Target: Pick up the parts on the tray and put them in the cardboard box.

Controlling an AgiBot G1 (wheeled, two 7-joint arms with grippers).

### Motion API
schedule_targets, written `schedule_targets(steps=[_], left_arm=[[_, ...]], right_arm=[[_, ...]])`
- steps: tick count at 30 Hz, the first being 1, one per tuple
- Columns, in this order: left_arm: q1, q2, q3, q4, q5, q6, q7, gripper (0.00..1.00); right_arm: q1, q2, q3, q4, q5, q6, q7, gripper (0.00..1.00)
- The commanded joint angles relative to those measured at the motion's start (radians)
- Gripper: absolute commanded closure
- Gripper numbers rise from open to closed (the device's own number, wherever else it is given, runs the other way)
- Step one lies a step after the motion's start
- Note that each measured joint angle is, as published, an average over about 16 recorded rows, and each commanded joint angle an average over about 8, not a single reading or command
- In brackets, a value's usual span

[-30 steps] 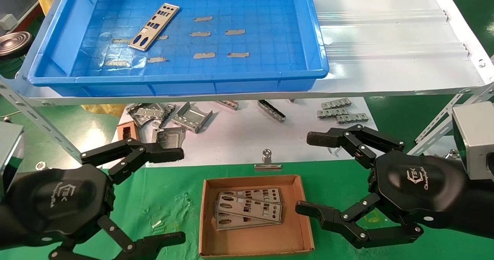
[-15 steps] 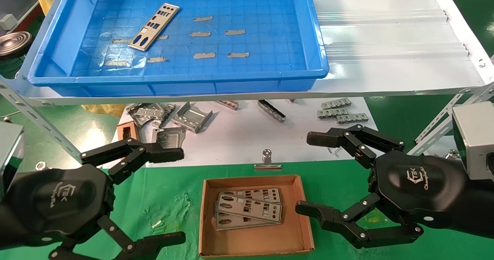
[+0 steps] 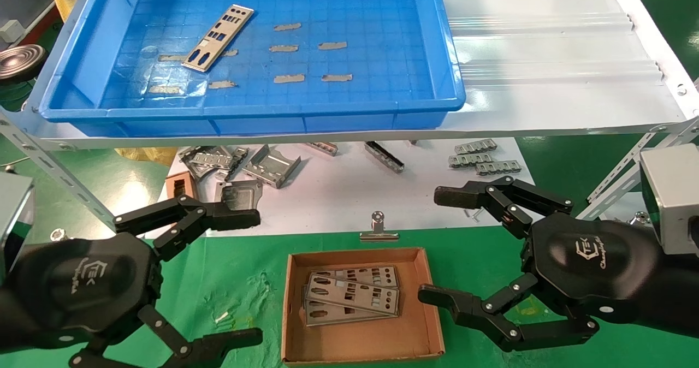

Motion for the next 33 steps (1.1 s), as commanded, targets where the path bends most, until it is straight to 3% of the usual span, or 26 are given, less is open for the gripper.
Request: schedule_targets(steps=[1,15,23,33], left_arm=[[0.000,0.000,0.000,0.000,0.000,0.000,0.000,0.00],[0.000,0.000,0.000,0.000,0.000,0.000,0.000,0.00],[0.000,0.000,0.000,0.000,0.000,0.000,0.000,0.00],[0.000,0.000,0.000,0.000,0.000,0.000,0.000,0.00]], right_arm=[[0.000,0.000,0.000,0.000,0.000,0.000,0.000,1.00],[0.000,0.000,0.000,0.000,0.000,0.000,0.000,0.98],[0.000,0.000,0.000,0.000,0.000,0.000,0.000,0.00],[0.000,0.000,0.000,0.000,0.000,0.000,0.000,0.00]])
